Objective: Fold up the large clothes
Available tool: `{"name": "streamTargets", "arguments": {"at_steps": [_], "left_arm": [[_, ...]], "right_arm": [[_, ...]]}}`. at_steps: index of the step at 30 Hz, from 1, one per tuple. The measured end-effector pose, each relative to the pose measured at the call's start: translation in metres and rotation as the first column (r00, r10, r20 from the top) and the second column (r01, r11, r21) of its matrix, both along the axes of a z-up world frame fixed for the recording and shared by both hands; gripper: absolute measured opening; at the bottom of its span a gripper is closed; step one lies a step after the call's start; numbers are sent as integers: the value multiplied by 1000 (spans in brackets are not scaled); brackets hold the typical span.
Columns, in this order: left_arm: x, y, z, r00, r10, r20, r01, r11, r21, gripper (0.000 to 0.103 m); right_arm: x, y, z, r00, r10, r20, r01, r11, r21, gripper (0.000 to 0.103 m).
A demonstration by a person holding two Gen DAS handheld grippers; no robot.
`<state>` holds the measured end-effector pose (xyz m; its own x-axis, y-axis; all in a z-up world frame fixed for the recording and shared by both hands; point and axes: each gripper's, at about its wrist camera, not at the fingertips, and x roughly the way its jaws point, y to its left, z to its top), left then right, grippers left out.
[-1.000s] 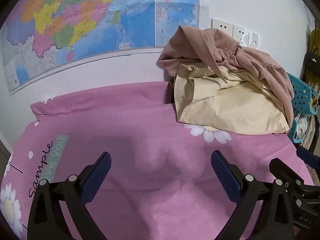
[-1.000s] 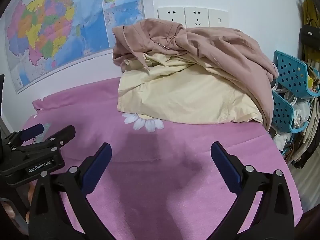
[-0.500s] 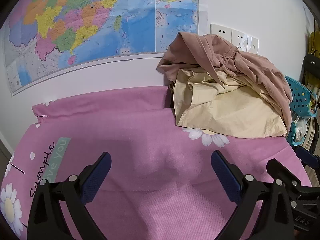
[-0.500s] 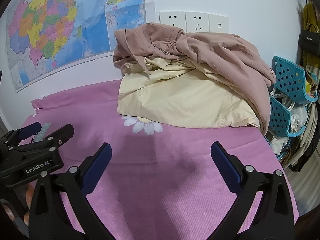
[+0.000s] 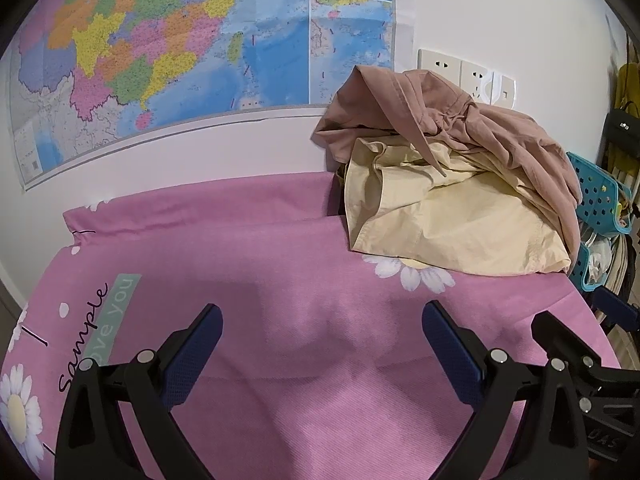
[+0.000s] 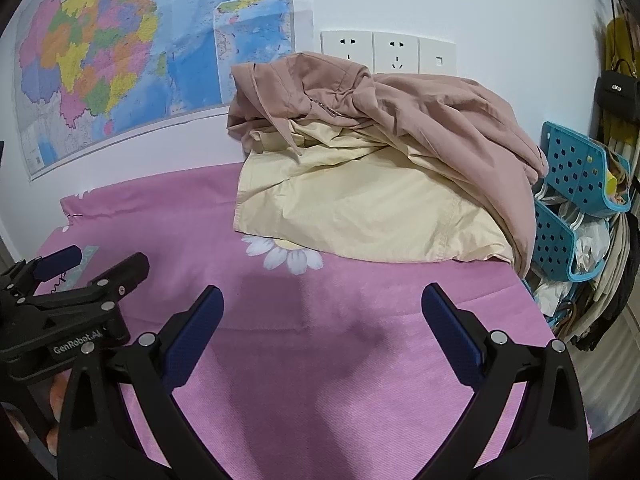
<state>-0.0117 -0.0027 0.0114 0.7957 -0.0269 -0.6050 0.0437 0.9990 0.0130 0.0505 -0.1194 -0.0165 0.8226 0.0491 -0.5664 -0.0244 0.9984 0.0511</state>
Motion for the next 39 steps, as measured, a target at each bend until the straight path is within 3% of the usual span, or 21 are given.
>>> {"name": "streamTargets", "arguments": {"at_steps": [39], "left_arm": [[0,-5,-1,1000,-2,6,2,1000,11,96]], "right_arm": [[-3,2,3,1000,3,25,-3,1000,2,98]]}}
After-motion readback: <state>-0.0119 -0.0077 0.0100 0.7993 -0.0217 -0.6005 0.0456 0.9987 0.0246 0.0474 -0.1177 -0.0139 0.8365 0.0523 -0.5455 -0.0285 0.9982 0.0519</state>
